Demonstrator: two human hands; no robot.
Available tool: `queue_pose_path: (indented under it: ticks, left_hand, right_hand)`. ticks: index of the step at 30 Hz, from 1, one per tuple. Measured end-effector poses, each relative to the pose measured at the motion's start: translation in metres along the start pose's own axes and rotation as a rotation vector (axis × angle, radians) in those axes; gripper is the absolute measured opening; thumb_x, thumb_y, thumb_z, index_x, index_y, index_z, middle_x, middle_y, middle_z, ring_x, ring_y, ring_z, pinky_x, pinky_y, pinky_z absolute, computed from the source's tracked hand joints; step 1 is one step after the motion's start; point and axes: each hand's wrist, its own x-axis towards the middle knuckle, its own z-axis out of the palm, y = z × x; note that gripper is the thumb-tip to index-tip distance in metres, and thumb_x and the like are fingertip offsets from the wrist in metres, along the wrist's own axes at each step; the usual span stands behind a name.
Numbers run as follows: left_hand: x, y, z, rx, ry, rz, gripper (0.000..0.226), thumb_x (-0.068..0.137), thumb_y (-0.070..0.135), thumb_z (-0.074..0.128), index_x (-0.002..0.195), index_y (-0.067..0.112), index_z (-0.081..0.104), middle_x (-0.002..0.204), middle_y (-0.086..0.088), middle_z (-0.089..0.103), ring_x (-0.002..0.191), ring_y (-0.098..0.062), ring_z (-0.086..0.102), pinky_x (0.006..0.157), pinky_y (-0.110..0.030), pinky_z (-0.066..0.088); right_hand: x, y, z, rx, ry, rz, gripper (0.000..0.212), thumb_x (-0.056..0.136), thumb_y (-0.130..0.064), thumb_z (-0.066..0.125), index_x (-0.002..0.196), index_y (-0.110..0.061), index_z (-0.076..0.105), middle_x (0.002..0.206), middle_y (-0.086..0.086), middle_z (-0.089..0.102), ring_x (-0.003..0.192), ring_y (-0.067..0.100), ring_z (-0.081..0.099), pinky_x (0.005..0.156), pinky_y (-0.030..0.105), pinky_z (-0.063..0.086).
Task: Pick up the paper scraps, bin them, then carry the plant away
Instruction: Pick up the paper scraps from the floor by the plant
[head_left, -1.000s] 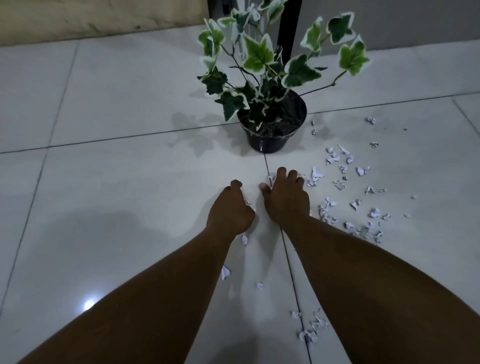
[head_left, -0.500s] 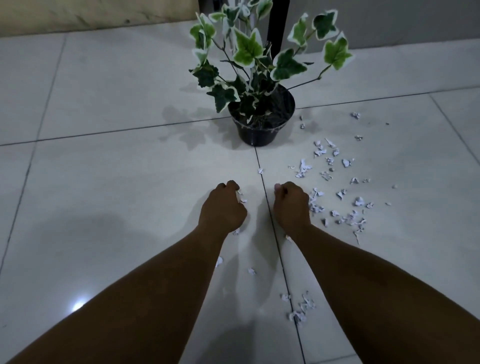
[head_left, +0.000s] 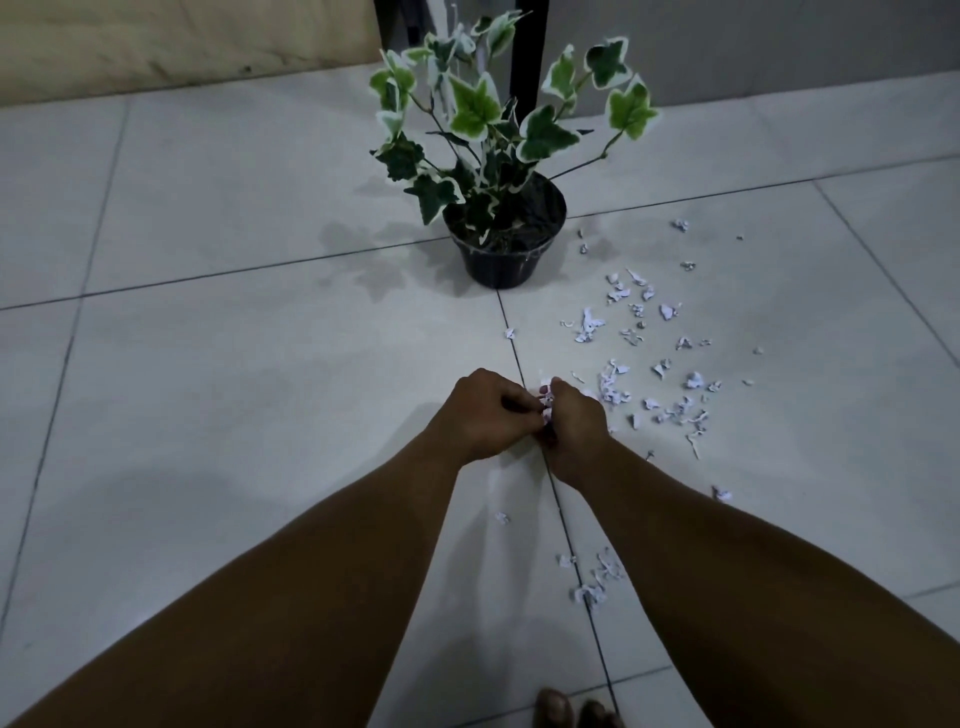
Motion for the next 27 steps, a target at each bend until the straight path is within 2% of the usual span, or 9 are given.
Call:
queue_pose_path:
  ticks: [3,6,9,13,19,21,23,25,27]
  left_hand:
    - [-0.003,0.001,-0.001,0.026,0.012,0.010,0.013,0.078,0.023,0.078,0.092,0.023,0.081,0.087,0.010,0.076,0.071,0.007,0.064,0.062,0.001,0.041]
    - [-0.003,0.002,-0.002,0.119,0.030,0.050,0.012,0.081,0.017,0.072,0.086,0.021,0.082,0.080,0.005,0.077,0.059,0.003,0.061,0.060,-0.004,0.044]
    - [-0.001,0.001,-0.007,0.137,0.097,0.018,0.012,0.074,0.014,0.072,0.080,0.022,0.081,0.077,0.004,0.076,0.064,-0.005,0.066,0.061,-0.018,0.051]
    - [0.000,0.001,-0.021,0.008,0.100,-0.051,0.020,0.066,0.018,0.081,0.081,0.019,0.068,0.077,0.003,0.073,0.064,-0.009,0.065,0.057,-0.024,0.053]
    - [0.005,-0.013,-0.028,0.095,0.117,-0.221,0.017,0.081,0.015,0.059,0.097,0.020,0.063,0.095,-0.003,0.070,0.079,-0.016,0.062,0.065,-0.023,0.044]
    - [0.005,-0.016,-0.025,0.148,0.118,-0.240,0.016,0.081,0.015,0.058,0.093,0.022,0.065,0.099,-0.003,0.071,0.086,-0.019,0.065,0.074,-0.026,0.049]
    - [0.007,-0.019,-0.022,0.198,0.138,-0.243,0.017,0.081,0.015,0.057,0.091,0.023,0.068,0.103,-0.001,0.071,0.091,-0.020,0.066,0.082,-0.029,0.053]
    - [0.008,-0.022,-0.021,0.240,0.172,-0.236,0.017,0.081,0.016,0.057,0.091,0.021,0.070,0.101,0.004,0.071,0.089,-0.019,0.067,0.079,-0.026,0.053]
    - [0.007,-0.023,-0.019,0.265,0.186,-0.243,0.018,0.079,0.014,0.059,0.092,0.019,0.070,0.098,0.008,0.069,0.081,-0.016,0.066,0.070,-0.022,0.049]
  right_hand:
    - [-0.006,-0.003,0.002,0.006,-0.023,0.055,0.023,0.088,-0.012,0.048,0.065,-0.011,0.048,0.056,0.003,0.046,0.044,0.015,0.041,0.041,0.018,0.035]
    - [-0.011,0.001,0.007,-0.050,-0.035,0.077,0.021,0.090,-0.014,0.048,0.069,-0.010,0.049,0.062,0.006,0.047,0.050,0.018,0.041,0.042,0.022,0.033]
    - [-0.013,0.007,0.012,-0.064,-0.077,0.087,0.025,0.098,-0.022,0.050,0.079,-0.007,0.054,0.070,0.010,0.048,0.050,0.019,0.039,0.044,0.025,0.029]
    - [-0.010,0.004,0.014,-0.094,-0.078,0.085,0.038,0.101,-0.033,0.050,0.073,-0.008,0.054,0.059,0.008,0.047,0.038,0.015,0.041,0.040,0.021,0.038]
    - [-0.005,0.005,0.010,-0.058,-0.148,0.095,0.016,0.098,-0.008,0.051,0.094,-0.004,0.067,0.070,0.005,0.057,0.048,0.010,0.041,0.038,0.017,0.036]
    - [-0.005,0.008,0.008,-0.105,-0.151,0.054,0.020,0.099,-0.016,0.054,0.093,-0.005,0.069,0.068,0.003,0.060,0.043,0.008,0.039,0.037,0.017,0.033]
    - [-0.003,0.009,0.010,-0.212,-0.070,0.001,0.038,0.097,-0.038,0.057,0.078,-0.008,0.070,0.057,0.001,0.056,0.040,0.010,0.039,0.039,0.020,0.033]
    - [-0.001,0.006,0.013,-0.369,0.062,-0.031,0.054,0.093,-0.057,0.053,0.066,-0.011,0.062,0.052,0.003,0.052,0.041,0.016,0.042,0.043,0.025,0.035]
    - [0.005,0.005,0.018,-0.372,0.108,-0.023,0.057,0.093,-0.059,0.046,0.060,-0.013,0.052,0.052,0.003,0.050,0.043,0.020,0.043,0.045,0.026,0.035]
